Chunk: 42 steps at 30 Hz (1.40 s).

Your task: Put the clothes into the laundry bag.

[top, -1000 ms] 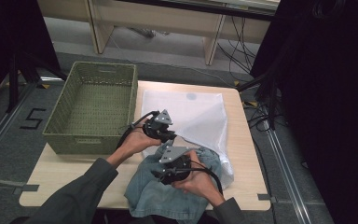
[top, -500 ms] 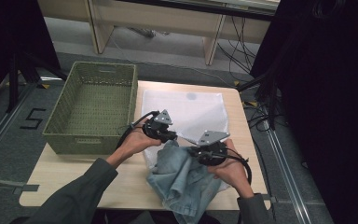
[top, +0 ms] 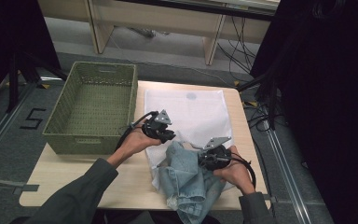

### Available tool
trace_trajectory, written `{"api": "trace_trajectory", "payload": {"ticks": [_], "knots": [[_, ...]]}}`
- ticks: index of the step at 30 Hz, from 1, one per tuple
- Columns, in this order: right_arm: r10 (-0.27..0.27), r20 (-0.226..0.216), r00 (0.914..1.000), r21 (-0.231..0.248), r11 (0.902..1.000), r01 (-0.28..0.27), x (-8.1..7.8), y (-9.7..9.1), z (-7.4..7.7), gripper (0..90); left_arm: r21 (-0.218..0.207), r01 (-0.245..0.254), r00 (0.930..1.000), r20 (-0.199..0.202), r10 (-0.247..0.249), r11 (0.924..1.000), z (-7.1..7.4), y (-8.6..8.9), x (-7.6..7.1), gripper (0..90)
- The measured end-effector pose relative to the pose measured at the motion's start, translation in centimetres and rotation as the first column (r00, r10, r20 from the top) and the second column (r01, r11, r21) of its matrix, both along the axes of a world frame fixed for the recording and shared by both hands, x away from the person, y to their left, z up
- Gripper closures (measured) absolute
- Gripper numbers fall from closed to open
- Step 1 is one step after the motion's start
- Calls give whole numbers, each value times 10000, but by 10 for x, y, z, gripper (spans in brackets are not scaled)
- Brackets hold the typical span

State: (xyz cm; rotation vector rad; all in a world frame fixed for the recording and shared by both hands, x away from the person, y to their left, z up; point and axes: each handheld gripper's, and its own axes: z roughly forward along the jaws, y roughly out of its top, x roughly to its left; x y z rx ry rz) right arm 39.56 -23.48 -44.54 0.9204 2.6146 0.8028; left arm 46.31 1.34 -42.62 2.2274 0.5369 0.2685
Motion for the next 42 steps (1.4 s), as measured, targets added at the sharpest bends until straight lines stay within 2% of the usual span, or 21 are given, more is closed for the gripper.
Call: {"api": "trace_trajectory", "payload": {"ticks": [2, 3, 5, 6, 9, 11, 13, 15, 17, 18, 19, 21, 22, 24, 25, 27, 28, 29, 32, 37, 42], "knots": [[123, -58, 9999, -55, 9999, -124, 1, -1, 2, 771, 169, -24, 9999, 141, 21, 9999, -4, -6, 0, 639], [-61, -92, 9999, 148, 9999, 62, 1, -1, 1, 760, 310, 28, 9999, 163, -33, 9995, -6, -10, 0, 604], [122, 90, 9999, 248, 9996, -124, 2, -1, 1, 735, 399, -24, 9998, 179, 17, 9992, -12, -17, 2, 535], [122, 90, 9999, 248, 9996, -124, 2, -1, 1, 735, 339, -29, 10000, 96, 26, 9994, -14, -21, 2, 535], [-150, -137, 9998, 270, 9995, 154, 0, 2, 1, 719, 412, 108, 9995, 308, -120, 9991, -18, -32, 3, 511], [-178, -33, 9998, 251, 9995, 178, 1, 2, 0, 708, 457, 128, 9993, 355, -145, 9989, -18, -38, 4, 488], [96, -225, 9997, 158, 9998, -92, 1, 1, 2, 701, 652, 249, 9986, 441, -278, 9976, -20, -45, 6, 477], [16, -263, 9997, 176, 9998, -12, 1, 1, 2, 699, 885, 298, 9980, 520, -345, 9956, -24, -51, 10, 479], [13, -252, 9997, 199, 9998, -8, 1, 1, 2, 697, 1288, 332, 9977, 545, -406, 9911, -30, -56, 16, 507], [5, -212, 9998, 175, 9998, -2, 1, 1, 2, 697, 1494, 307, 9973, 607, -401, 9883, -32, -58, 18, 684], [20, -185, 9998, 157, 9999, -17, 1, 1, 2, 697, 1600, 335, 9967, 679, -449, 9865, -35, -59, 20, 684], [131, -147, 9998, 161, 9998, -128, 1, 1, 2, 704, 1591, 123, 9968, 760, -247, 9872, -35, -58, 24, 864], [148, -116, 9998, 155, 9998, -146, 1, 2, 2, 714, 1525, 75, 9965, 810, -201, 9883, -34, -57, 25, 884], [156, -54, 9999, 128, 9998, -155, 0, 2, 3, 764, 1325, -111, 9952, 975, -19, 9911, -26, -49, 27, 888], [315, 269, 9991, 166, 9994, -320, 0, 2, 2, 799, 1225, -134, 9954, 956, 16, 9924, -21, -45, 27, 889], [169, 170, 9997, 130, 9998, -171, -2, 3, 5, 825, 1049, -141, 9946, 1037, 32, 9944, -10, -35, 26, 889], [361, 249, 9990, -61, 9993, -359, -2, 3, 8, 829, 1023, -96, 9943, 1066, -13, 9947, -4, -31, 25, 890], [258, 471, 9986, 87, 9996, -263, -3, 4, 8, 832, 984, -52, 9936, 1128, -60, 9951, 0, -27, 24, 890], [364, 900, 9953, 138, 9992, -378, -7, 2, 25, 840, 990, 24, 9915, 1295, -153, 9951, 11, -18, 19, 890], [229, 1239, 9920, -81, 9997, -221, -15, -10, 51, 846, 1144, 170, 9885, 1475, -339, 9933, 16, -13, 14, 890], [-301, 1109, 9934, 72, 9995, 295, -12, -34, 51, 847, 928, 89, 9897, 1416, -220, 9956, 16, -10, 14, 891]]}}
